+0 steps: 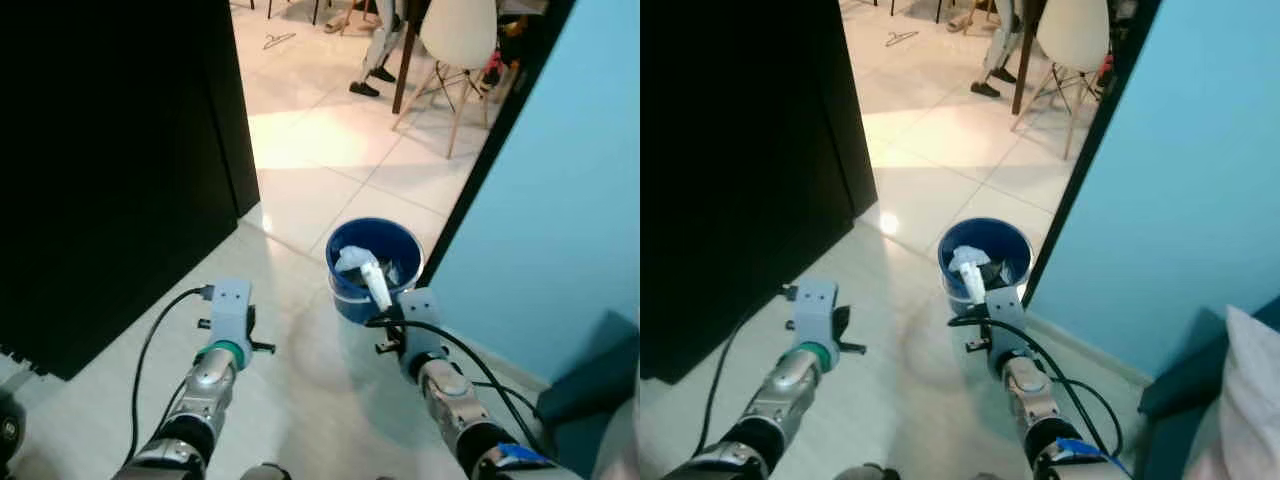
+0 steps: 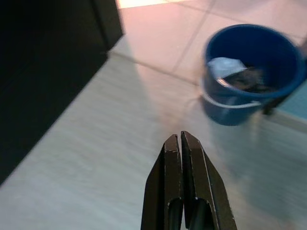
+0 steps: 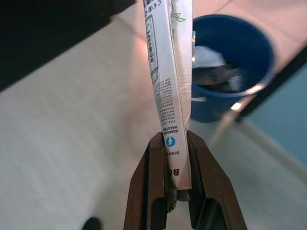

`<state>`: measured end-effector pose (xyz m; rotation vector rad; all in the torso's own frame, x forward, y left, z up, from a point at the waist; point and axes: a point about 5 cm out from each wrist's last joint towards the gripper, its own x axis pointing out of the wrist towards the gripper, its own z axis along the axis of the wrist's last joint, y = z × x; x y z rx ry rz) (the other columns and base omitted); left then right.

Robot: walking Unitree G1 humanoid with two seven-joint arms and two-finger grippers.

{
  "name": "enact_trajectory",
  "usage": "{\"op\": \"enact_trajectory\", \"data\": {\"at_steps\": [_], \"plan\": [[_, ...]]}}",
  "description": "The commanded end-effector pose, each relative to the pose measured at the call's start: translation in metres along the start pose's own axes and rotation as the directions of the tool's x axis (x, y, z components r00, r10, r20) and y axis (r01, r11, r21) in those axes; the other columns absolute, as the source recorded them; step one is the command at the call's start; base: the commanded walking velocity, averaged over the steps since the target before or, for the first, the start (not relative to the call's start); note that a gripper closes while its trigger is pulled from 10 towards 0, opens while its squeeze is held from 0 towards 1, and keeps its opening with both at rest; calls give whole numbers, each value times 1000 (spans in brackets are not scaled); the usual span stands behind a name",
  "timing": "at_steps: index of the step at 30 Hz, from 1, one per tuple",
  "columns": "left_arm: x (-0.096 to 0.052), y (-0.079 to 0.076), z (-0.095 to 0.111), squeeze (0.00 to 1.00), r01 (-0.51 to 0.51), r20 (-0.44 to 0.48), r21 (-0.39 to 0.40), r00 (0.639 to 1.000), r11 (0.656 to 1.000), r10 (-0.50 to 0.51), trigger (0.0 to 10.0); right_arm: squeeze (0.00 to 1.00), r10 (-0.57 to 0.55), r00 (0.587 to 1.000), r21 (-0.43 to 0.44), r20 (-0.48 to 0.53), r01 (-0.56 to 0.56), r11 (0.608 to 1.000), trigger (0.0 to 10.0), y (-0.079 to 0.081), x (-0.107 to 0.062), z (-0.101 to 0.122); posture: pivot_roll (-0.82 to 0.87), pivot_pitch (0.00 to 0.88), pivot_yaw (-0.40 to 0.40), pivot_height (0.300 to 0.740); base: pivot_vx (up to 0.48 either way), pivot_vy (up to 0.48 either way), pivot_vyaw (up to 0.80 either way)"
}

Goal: Clean up the room

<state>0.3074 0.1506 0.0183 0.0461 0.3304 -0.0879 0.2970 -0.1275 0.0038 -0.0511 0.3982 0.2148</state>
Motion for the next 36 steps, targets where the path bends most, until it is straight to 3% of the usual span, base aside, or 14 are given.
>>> {"op": "enact_trajectory", "data": {"at_steps": [1,15,36], "plan": [[-2,-2,-6,0,6,-23,-3,1000,1000,-6,10000,0,-10,999,7,-34,10,1000,10000,-3,-4,-9,104,42,74,740,337,0,0],[-1,-2,-5,0,12,-26,3,1000,1000,-12,10000,0,-9,999,9,-43,9,1000,10000,-3,-4,-11,104,41,74,740,341,0,-32],[-1,-3,-6,0,26,-31,11,999,1000,-25,10000,0,-7,997,7,-80,8,1000,10000,-4,-7,-19,104,41,75,740,342,0,-762]]}}
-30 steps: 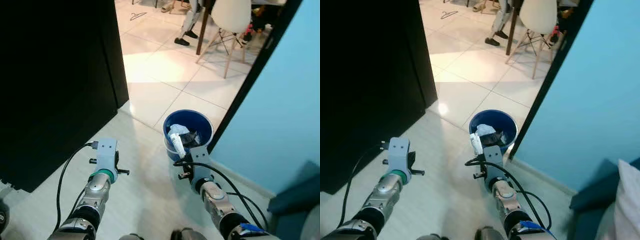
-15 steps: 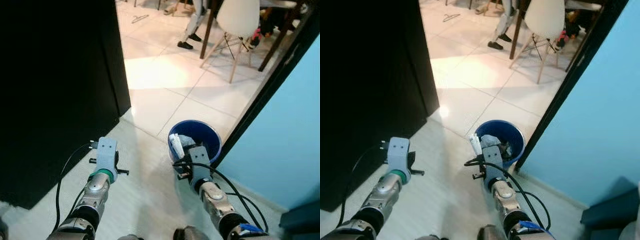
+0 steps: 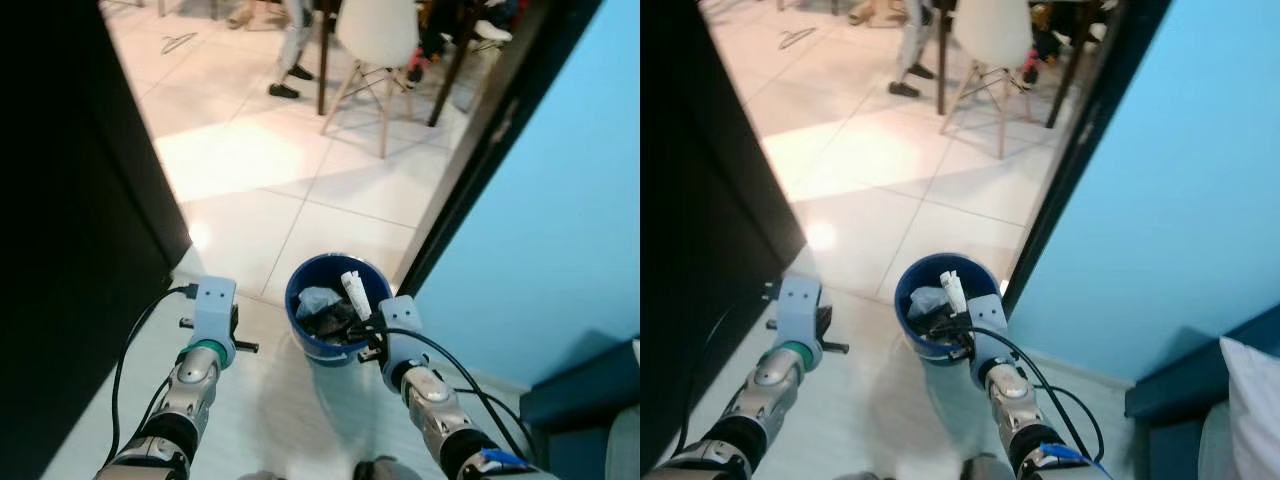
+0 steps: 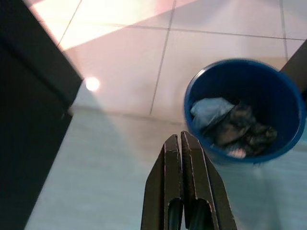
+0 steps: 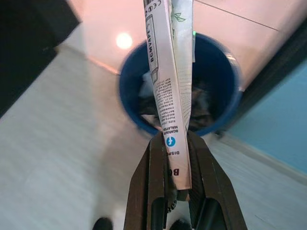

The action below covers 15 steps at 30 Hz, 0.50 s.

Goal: Clean up the room

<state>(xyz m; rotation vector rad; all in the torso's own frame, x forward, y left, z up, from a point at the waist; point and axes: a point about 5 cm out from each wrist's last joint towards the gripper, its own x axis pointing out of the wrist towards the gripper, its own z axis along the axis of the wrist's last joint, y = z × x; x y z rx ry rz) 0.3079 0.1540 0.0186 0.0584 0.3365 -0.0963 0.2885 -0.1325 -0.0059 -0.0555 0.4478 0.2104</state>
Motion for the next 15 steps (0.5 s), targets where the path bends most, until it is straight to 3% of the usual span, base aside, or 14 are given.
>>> {"op": "enact_trajectory", "data": {"at_steps": [1,15], "plan": [[-1,-6,-6,0,21,-25,-2,999,1000,-21,10000,0,1,999,3,-36,-1,1000,10000,-1,-2,-8,104,41,75,740,341,0,0],[-1,-7,-6,0,32,-29,-3,999,999,-32,10000,0,14,997,-14,-76,-15,1000,10000,1,-3,-13,105,42,76,740,343,0,0]]}}
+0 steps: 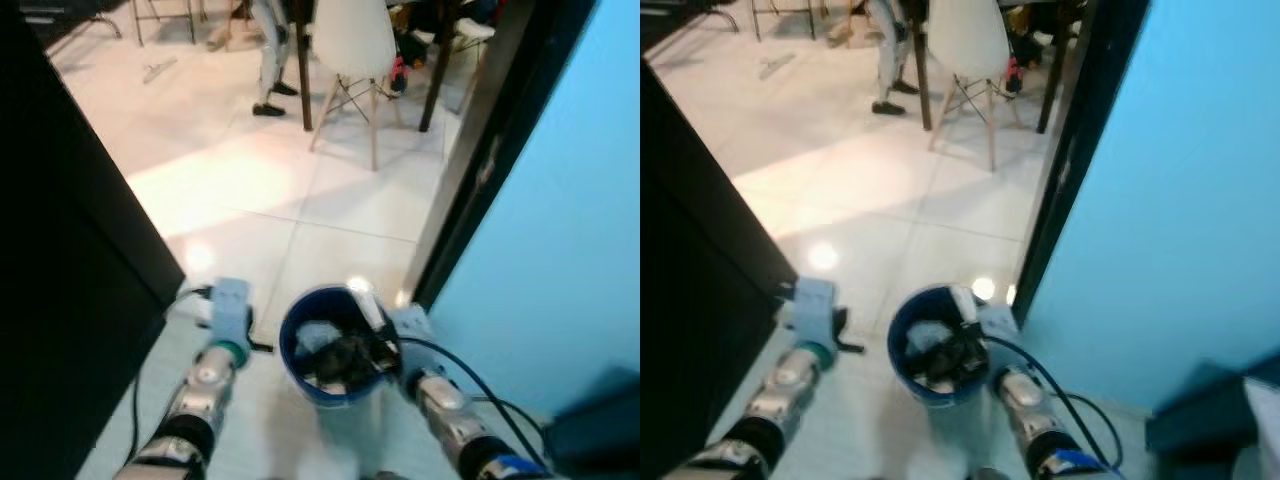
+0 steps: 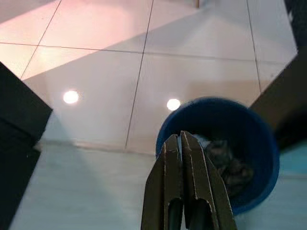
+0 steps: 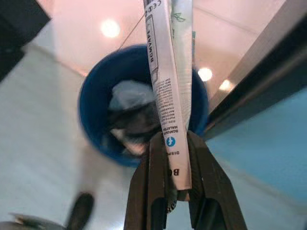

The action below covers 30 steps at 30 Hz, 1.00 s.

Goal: Clean up the room

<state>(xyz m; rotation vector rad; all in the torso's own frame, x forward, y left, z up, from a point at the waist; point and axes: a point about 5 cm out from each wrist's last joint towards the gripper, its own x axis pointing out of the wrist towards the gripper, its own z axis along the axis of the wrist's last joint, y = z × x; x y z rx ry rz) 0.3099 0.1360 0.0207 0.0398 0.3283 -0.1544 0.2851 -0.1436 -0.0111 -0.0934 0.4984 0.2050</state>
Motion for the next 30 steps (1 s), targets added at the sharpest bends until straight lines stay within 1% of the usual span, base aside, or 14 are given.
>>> {"op": "enact_trajectory", "data": {"at_steps": [1,7,17,19,25,26,27,28,29,30], "plan": [[-5,10,-10,0,-27,-39,4,999,1000,27,10000,0,28,999,15,-22,-27,1000,10000,11,0,-5,105,42,76,740,341,0,0],[-5,9,-11,0,-23,-47,6,999,1000,24,10000,0,33,999,11,-28,-33,999,10000,12,0,-6,105,42,76,740,294,0,0],[-5,4,-12,0,14,-50,20,999,1000,-13,10000,0,40,998,6,-40,-40,999,10000,13,0,-8,105,43,76,740,0,0,0],[-5,1,-12,0,32,-50,27,998,999,-31,10000,0,46,997,-3,-55,-47,999,10000,13,-1,-10,106,40,76,740,0,0,0],[-5,1,-12,0,41,-51,34,998,999,-39,10000,0,51,994,-24,-97,-54,998,10000,14,-2,-15,105,36,76,740,0,0,0],[-5,0,-13,0,52,-54,53,997,997,-49,10000,0,57,991,-38,-125,-62,997,10000,14,-2,-18,105,34,75,740,0,0,0],[-5,0,-13,0,52,-54,53,997,997,-49,10000,0,57,991,-38,-125,-62,997,10000,14,-2,-18,105,34,75,740,0,0,0],[-5,0,-13,0,69,-61,97,996,993,-64,10000,0,88,980,-71,-177,-102,992,10000,15,-3,-24,105,37,73,740,0,0,0],[-5,0,-13,0,69,-61,97,996,993,-64,10000,0,88,980,-71,-177,-102,992,10000,15,-3,-24,105,37,73,740,0,0,0],[-5,1,-13,0,95,-68,152,994,984,-86,10000,0,134,961,-130,-241,-169,977,10000,18,-5,-29,103,45,67,740,0,0,0]]}}
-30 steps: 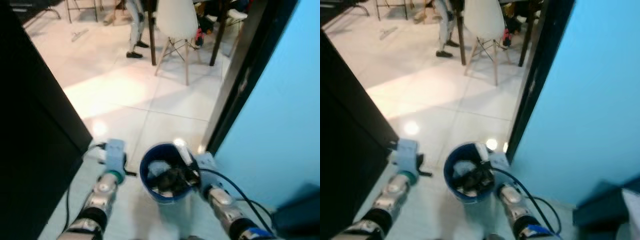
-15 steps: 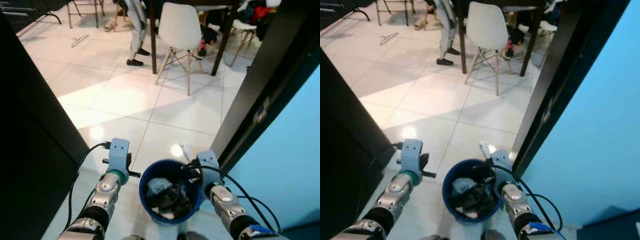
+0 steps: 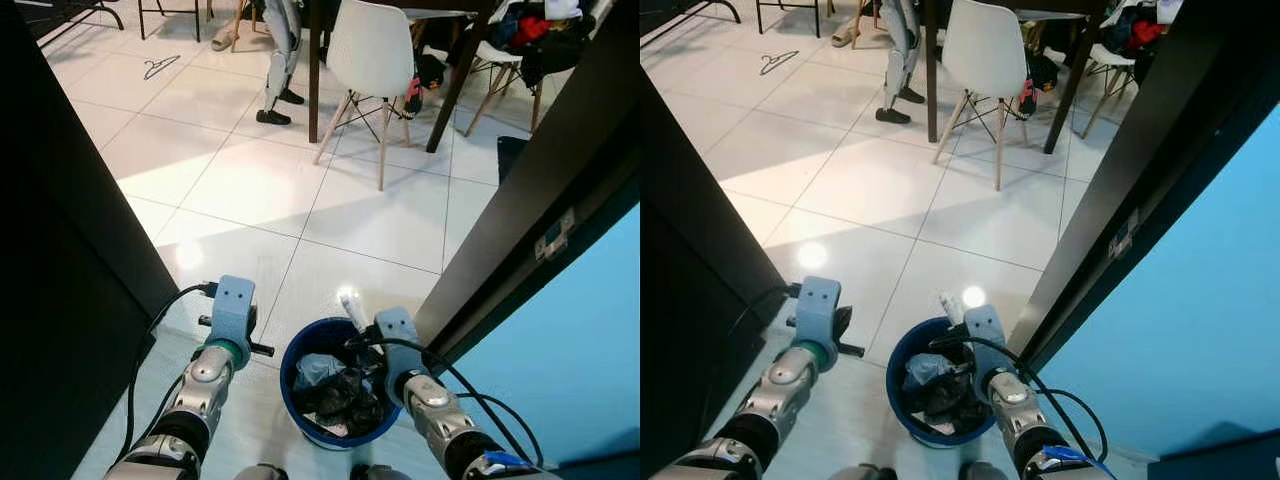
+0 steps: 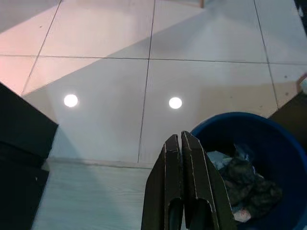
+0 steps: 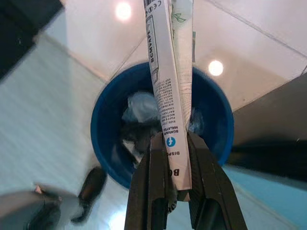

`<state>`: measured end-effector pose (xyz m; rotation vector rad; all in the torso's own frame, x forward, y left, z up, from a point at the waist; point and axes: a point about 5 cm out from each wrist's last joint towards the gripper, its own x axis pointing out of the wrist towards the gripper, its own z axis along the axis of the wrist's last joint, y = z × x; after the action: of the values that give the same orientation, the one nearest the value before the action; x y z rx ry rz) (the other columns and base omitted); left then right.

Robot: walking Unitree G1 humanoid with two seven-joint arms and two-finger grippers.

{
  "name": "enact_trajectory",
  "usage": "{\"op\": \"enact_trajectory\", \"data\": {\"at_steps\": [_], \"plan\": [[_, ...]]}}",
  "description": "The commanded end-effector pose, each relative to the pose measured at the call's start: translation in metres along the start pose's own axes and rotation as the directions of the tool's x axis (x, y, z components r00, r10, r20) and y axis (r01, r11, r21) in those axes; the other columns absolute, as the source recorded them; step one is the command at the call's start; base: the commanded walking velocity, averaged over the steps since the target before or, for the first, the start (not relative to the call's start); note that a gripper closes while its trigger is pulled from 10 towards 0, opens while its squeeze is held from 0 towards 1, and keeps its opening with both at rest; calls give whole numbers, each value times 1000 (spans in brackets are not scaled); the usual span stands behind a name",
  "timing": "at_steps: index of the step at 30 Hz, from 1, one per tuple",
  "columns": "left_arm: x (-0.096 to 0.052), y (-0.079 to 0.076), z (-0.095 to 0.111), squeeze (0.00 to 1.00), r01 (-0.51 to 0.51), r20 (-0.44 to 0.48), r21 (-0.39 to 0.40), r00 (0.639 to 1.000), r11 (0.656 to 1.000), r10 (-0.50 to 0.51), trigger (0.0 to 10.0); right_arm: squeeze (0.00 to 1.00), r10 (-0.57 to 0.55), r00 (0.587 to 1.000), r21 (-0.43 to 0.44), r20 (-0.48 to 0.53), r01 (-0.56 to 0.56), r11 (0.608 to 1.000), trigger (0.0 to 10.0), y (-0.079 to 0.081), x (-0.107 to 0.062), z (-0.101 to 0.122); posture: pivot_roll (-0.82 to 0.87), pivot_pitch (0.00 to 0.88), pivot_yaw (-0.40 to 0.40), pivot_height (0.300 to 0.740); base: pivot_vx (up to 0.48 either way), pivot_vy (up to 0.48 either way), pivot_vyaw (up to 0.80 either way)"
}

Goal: Clean up the room

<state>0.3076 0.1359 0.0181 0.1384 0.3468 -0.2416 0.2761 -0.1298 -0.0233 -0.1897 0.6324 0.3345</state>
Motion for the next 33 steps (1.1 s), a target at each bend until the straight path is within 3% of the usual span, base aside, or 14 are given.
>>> {"op": "enact_trajectory", "data": {"at_steps": [1,2,4,5,6,8,9,13,20,28,33], "plan": [[-3,1,-8,0,47,-40,93,998,995,-43,10000,0,95,985,-102,-147,-110,989,10000,8,-3,-20,102,62,62,740,0,0,0],[-3,2,-7,0,68,-42,131,997,989,-63,10000,0,128,975,-153,-184,-157,976,10000,10,-2,-20,103,68,62,740,0,0,0],[-3,2,-7,0,68,-42,131,997,989,-63,10000,0,128,975,-153,-184,-157,976,10000,10,-2,-20,103,68,62,740,0,0,0],[-3,4,-3,0,117,-36,211,993,970,-111,10000,0,137,970,-200,-200,-177,964,10000,10,0,-15,115,115,55,740,0,0,0],[-3,4,-3,0,117,-36,211,993,970,-111,10000,0,137,970,-200,-200,-177,964,10000,10,0,-15,115,115,55,740,0,0,0],[-5,4,-2,0,199,-45,334,980,921,-195,10000,0,121,975,-218,-185,-161,963,10000,9,2,-6,130,161,52,740,0,0,0],[-5,4,-2,0,199,-45,334,980,921,-195,10000,0,121,975,-218,-185,-161,963,10000,9,2,-6,130,161,52,740,0,0,0],[-16,6,-6,0,325,-71,451,941,831,-330,10000,0,111,977,-254,-181,-156,955,10000,10,5,1,166,262,53,740,0,0,0],[-31,6,-11,0,396,-75,478,908,784,-413,10000,0,160,969,-311,-190,-214,926,10000,20,6,5,212,361,56,740,0,0,0],[-40,3,-5,0,394,-28,497,898,773,-439,10000,0,96,990,-313,-99,-123,942,10000,18,10,21,244,407,50,740,0,0,0],[-42,3,-2,0,395,-26,505,896,767,-444,10000,0,149,981,-298,-126,-180,937,10000,22,11,23,245,411,53,740,0,0,0]]}}
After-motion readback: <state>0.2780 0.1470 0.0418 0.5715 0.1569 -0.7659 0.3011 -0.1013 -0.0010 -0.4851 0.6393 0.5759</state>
